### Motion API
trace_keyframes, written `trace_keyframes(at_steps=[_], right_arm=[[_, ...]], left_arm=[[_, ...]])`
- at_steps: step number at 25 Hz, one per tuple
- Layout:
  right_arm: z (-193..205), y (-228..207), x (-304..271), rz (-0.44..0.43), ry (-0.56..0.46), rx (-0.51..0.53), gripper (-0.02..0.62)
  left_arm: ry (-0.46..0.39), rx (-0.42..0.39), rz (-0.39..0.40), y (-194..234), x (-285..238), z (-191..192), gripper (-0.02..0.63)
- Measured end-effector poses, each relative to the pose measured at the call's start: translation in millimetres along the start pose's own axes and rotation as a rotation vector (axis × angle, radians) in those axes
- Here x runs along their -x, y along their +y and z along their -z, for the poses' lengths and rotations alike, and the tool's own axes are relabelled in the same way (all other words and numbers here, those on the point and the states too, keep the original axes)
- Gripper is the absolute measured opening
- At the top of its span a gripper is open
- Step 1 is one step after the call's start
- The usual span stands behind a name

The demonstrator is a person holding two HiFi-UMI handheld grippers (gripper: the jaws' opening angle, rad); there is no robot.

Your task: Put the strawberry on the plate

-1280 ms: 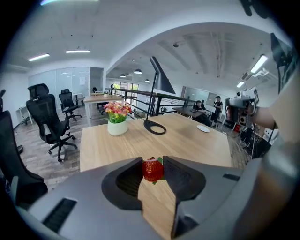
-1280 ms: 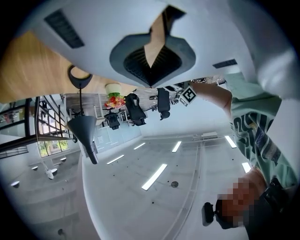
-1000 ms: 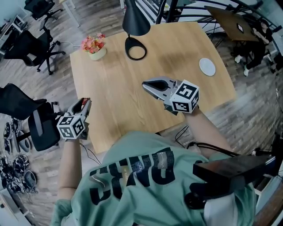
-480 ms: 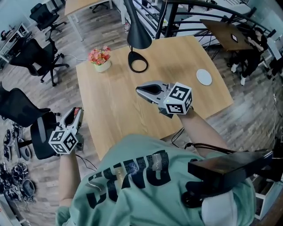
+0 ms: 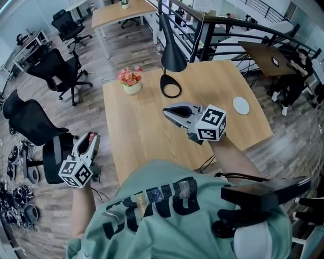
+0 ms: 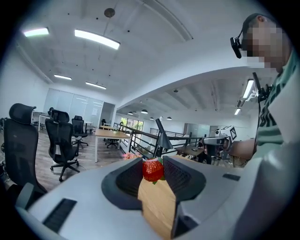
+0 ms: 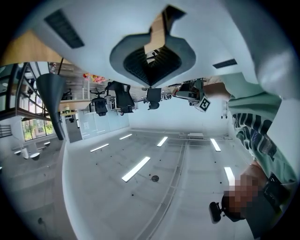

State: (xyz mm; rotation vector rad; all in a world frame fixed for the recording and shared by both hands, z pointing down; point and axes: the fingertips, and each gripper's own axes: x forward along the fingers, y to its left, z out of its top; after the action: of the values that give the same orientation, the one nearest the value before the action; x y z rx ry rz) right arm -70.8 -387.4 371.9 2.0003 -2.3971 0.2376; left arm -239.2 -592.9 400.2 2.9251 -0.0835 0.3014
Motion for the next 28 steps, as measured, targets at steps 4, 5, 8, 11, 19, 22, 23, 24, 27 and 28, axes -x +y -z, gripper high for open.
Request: trace_keyframes(at_steps=[4, 5, 8, 11, 19, 22, 23, 24, 27, 28], right_arm=[[-5.5, 3.3, 0.0, -0.003, -0.006, 0.018, 0.006], [-6.6, 4.4, -1.4, 0.001, -0.008, 0.019, 0.006], [-12.0, 9.5, -4.8, 0.015, -0.014, 0.022, 0.006], [-14.6, 16.7, -6.7, 0.028, -0.009, 0.024, 0.006], [-10.2, 46.8, -28.1, 0.101, 0.011, -0.008, 0.006], [-4.0, 59.6, -31.8, 0.139, 0.01, -0.05, 0.006], [-0.5, 64.7, -33.1, 0.151, 0.014, -0.065, 0.006], [3.3, 70.1, -33.9, 0.162, 0.021, -0.077, 0.006], [10.7, 82.7, -32.8, 0.189, 0.044, -0.089, 0.006], [10.5, 84.4, -30.9, 0.196, 0.043, -0.09, 0.006]], left_arm=[[-0.046, 0.016, 0.029, -7.5, 8.7, -4.6, 0.137], [-0.056, 0.019, 0.036, -6.7, 11.3, -5.5, 0.137], [-0.074, 0.017, 0.055, -4.9, 19.2, -7.7, 0.137], [-0.085, 0.004, 0.074, -6.2, 26.9, -9.3, 0.137], [-0.078, 0.018, 0.173, 12.5, 56.5, 7.9, 0.137], [-0.075, 0.033, 0.217, 22.1, 67.8, 15.4, 0.137], [-0.075, 0.038, 0.234, 25.4, 71.0, 17.8, 0.137], [-0.075, 0.041, 0.252, 27.8, 73.6, 20.1, 0.137], [-0.064, 0.037, 0.305, 27.2, 75.1, 24.5, 0.137], [-0.06, 0.034, 0.32, 24.3, 73.8, 25.0, 0.137]])
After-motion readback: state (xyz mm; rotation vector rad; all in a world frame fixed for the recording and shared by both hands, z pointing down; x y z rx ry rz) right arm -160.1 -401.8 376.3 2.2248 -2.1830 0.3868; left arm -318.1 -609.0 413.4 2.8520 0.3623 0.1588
